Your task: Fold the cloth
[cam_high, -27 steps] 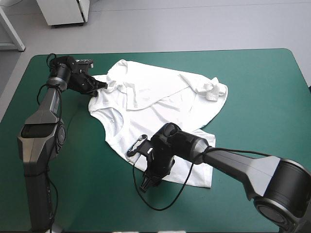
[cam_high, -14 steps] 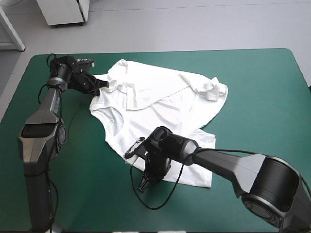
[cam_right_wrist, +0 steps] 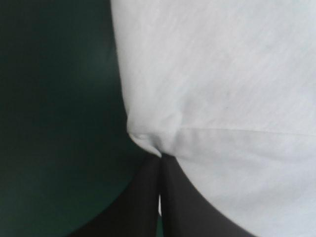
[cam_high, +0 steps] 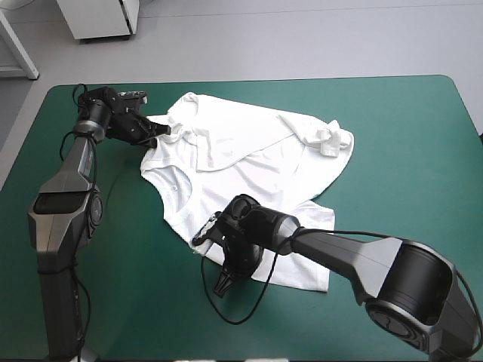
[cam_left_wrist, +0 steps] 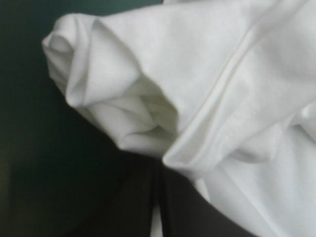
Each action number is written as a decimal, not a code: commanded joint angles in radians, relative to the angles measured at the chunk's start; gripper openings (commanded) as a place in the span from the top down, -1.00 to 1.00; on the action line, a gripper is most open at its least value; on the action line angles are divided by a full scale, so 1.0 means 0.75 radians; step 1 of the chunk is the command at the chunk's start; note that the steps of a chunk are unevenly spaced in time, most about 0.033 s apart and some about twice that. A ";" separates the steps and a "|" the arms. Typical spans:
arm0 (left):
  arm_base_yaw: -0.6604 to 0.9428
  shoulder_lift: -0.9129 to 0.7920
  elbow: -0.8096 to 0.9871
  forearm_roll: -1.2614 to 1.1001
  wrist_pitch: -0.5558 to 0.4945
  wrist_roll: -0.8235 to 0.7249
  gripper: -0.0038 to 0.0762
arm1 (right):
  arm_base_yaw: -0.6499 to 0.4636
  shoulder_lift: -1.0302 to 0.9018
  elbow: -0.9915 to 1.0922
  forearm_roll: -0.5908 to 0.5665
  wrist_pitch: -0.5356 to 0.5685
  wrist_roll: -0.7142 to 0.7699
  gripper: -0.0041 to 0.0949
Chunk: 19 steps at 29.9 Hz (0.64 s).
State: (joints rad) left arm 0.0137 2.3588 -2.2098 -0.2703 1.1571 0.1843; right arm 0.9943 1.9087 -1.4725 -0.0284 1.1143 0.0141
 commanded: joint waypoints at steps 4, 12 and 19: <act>-0.005 -0.068 -0.139 -0.121 0.063 -0.010 0.93 | -0.003 -0.095 -0.230 -0.217 0.098 0.009 0.96; -0.008 -0.110 -0.571 -0.172 0.177 0.001 0.93 | -0.003 -0.210 -0.471 -0.416 0.138 0.029 0.96; -0.008 -0.266 -0.821 -0.214 0.174 0.037 0.93 | -0.005 -0.362 -0.595 -0.738 0.138 0.130 0.96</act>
State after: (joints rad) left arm 0.0118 2.2827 -2.7527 -0.3754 1.2604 0.1985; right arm 0.9961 1.7341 -1.8624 -0.4515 1.2360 0.0878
